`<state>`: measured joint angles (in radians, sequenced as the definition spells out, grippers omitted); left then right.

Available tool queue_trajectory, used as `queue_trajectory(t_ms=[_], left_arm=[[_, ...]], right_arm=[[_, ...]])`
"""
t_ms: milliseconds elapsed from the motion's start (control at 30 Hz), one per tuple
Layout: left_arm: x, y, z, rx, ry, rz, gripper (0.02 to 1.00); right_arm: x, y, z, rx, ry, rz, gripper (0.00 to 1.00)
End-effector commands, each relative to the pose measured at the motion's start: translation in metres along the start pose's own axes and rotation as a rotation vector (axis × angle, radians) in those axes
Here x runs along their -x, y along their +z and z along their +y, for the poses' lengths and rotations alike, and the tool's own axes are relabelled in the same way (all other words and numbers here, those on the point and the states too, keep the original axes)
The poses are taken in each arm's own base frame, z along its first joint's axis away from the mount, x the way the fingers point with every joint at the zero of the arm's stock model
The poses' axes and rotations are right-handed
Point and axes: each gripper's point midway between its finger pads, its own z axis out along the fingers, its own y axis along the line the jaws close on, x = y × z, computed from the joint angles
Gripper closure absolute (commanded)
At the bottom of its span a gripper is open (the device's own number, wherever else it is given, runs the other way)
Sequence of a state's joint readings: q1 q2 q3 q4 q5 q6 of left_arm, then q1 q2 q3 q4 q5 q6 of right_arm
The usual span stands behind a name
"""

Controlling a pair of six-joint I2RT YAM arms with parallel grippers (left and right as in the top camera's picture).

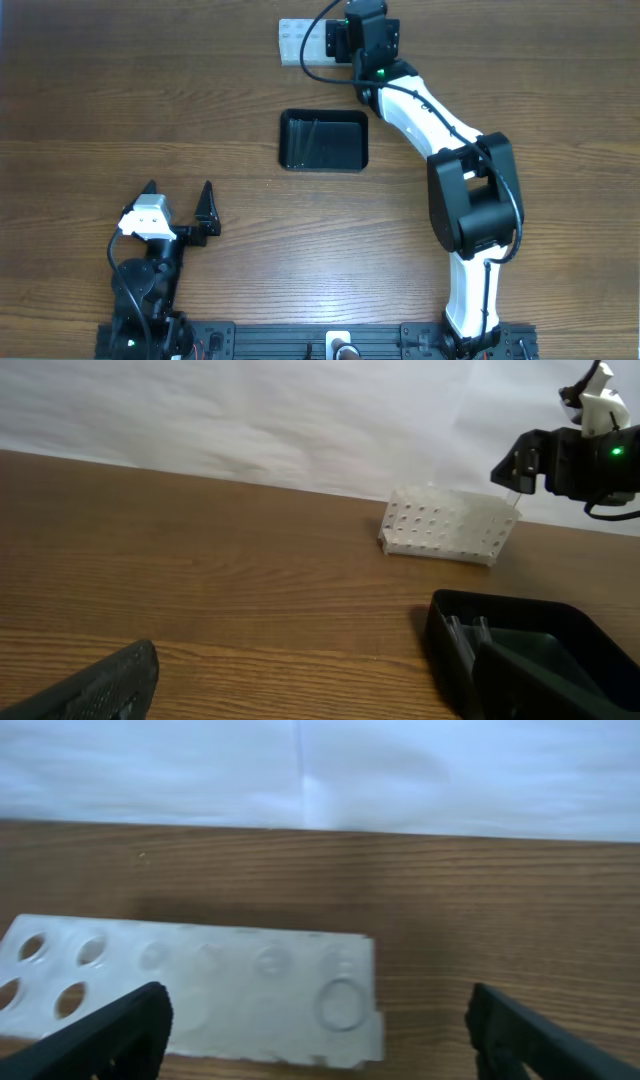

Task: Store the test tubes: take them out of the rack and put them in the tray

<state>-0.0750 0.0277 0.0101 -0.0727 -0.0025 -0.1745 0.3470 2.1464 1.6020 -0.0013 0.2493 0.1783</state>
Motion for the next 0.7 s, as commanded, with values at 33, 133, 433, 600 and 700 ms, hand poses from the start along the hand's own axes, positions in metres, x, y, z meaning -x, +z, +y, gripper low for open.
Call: queue_trajectory(t_ms=[33,133,433,600,700], left_arm=[[-0.0015,0.0,0.0,-0.005,0.017,0.002,0.018],[-0.0015,0.0,0.0,-0.005,0.017,0.002,0.018],[-0.0015,0.0,0.0,-0.005,0.017,0.002,0.018],[-0.0015,0.0,0.0,-0.005,0.017,0.002,0.018],[-0.0015,0.0,0.0,-0.005,0.017,0.002,0.018]], right_arm=[[-0.0116,0.0109,-0.0095,-0.022,-0.015,0.019,0.167],[-0.0166,0.0148,-0.0097,-0.024,-0.02,0.025,0.215],[-0.0144,0.0165,-0.0085,-0.019,-0.015,0.01,0.538],[-0.0141,0.0163,-0.0056,-0.008,-0.015,0.009,0.636],[-0.0138,0.0163,-0.0021,0.013,-0.014,0.008,0.684]])
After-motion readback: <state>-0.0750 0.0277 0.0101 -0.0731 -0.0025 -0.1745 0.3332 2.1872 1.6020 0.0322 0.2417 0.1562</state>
